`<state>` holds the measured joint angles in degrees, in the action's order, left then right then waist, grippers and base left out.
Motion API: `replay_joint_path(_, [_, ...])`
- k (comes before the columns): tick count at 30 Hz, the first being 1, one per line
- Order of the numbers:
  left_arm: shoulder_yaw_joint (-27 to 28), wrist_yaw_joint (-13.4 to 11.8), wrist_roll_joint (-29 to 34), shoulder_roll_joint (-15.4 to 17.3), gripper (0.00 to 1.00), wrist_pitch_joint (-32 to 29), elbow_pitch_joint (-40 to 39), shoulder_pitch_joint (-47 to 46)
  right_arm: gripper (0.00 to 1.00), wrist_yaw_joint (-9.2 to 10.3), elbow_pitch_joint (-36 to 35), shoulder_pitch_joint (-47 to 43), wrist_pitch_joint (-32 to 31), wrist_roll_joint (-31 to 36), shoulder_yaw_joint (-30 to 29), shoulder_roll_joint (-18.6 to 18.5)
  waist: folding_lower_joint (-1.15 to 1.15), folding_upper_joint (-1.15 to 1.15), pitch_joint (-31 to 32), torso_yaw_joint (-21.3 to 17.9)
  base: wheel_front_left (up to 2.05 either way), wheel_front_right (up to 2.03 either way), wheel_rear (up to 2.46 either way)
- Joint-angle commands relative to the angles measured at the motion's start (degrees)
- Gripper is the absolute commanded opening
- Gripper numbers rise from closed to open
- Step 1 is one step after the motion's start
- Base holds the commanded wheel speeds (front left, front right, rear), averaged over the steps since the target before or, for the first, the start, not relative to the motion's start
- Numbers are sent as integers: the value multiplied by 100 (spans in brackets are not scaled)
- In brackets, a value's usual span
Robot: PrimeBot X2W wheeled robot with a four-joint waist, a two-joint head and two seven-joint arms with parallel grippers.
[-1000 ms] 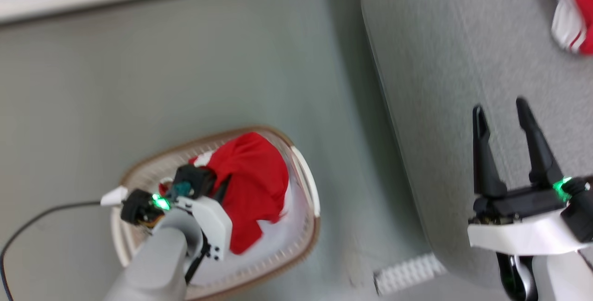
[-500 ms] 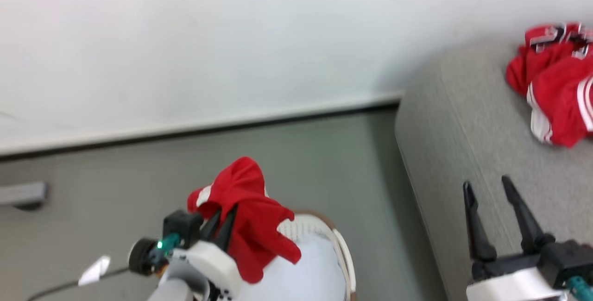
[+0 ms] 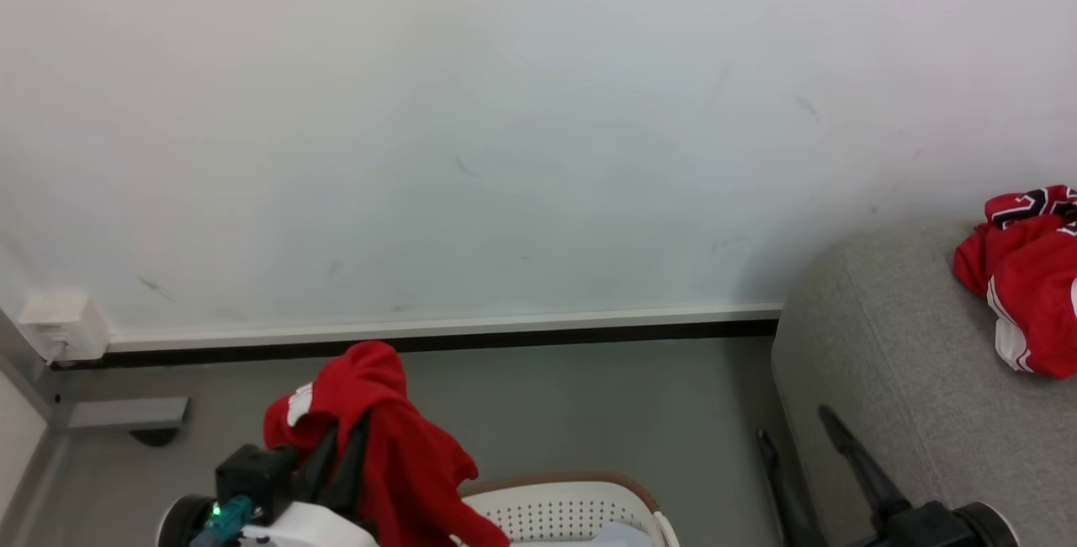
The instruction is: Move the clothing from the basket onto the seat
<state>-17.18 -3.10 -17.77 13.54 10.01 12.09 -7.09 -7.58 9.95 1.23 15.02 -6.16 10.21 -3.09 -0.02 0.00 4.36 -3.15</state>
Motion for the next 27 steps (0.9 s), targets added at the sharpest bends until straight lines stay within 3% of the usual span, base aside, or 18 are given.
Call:
replay_joint_path(1, [34, -41, -22, 95, 0, -84, -235, 158, 100, 17, 20, -36, 10, -72, 174, -89, 2, 0, 85, 51, 0, 0, 0])
replay_joint_path(10, [-56, -147, 28, 280, 0, -608, -1335, 366, 100, 17, -18, 475, 10, -626, 1578, -591, 2, 0, 119, 46, 0, 0, 0])
replay_joint_path(19, [-604, 165, -34, 131, 0, -1047, -1943, 136, 100, 17, 239, 1564, 9, -1157, 3263, -978, 2, 0, 76, 7, 0, 0, 0])
replay_joint_path(27, [-1095, 478, -69, 11, 0, -1302, -2031, -15, 100, 17, 603, 2281, 10, -1397, 4121, -1086, 2, 0, 66, 31, 0, 0, 0])
